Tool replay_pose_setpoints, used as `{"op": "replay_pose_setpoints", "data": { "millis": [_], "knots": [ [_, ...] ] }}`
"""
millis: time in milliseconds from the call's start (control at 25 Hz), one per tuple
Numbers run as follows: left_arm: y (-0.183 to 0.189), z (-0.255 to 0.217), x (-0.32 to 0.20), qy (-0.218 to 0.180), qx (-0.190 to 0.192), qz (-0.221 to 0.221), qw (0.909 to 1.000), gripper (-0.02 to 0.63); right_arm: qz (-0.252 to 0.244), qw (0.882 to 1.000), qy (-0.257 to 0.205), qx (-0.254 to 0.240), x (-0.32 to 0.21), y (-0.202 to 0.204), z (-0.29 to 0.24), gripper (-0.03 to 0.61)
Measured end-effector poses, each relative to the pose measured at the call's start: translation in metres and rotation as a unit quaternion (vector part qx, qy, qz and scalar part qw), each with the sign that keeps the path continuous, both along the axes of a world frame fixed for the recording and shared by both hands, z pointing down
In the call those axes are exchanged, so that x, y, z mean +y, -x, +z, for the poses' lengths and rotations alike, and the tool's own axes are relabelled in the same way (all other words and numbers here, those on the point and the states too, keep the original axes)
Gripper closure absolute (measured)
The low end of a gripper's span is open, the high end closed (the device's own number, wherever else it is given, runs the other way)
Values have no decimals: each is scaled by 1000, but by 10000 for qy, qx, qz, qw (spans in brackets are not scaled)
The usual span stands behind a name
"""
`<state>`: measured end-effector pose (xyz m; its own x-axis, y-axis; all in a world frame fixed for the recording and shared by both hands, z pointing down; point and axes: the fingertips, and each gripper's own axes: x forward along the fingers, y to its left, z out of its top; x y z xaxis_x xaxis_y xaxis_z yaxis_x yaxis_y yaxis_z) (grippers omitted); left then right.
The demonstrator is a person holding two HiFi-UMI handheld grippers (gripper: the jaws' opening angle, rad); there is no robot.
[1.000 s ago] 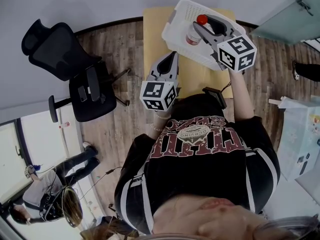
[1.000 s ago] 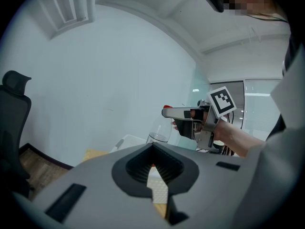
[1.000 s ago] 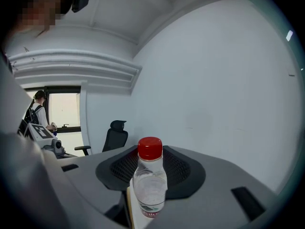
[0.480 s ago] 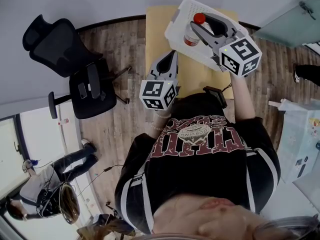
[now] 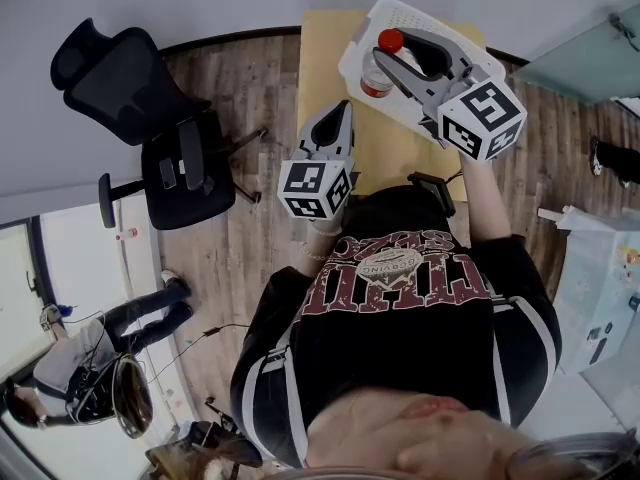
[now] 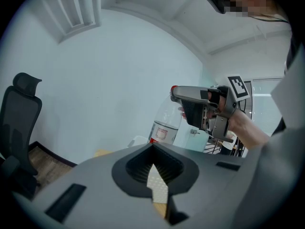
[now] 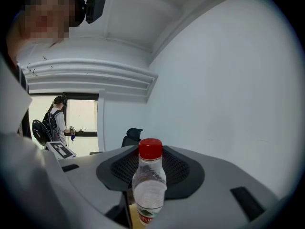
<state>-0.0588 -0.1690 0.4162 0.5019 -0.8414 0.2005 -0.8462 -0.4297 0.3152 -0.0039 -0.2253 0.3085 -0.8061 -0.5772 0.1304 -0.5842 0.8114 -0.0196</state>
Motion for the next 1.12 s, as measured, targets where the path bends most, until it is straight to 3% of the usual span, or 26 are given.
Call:
{"op": "replay_pose_setpoints", "data": {
  "millis": [360, 920, 1120],
  "knots": [
    [9, 0, 1, 43, -31, -278, 9996, 566, -420, 9991, 28, -102, 10, 16, -2, 418],
    [39, 8, 7, 96, 11, -532, 9985, 566, -672, 9977, 48, 39, 19, 52, 36, 419],
    [28, 5, 14, 94, -18, -546, 9985, 566, -702, 9975, -3, 102, 29, 44, 53, 420]
  ]
}}
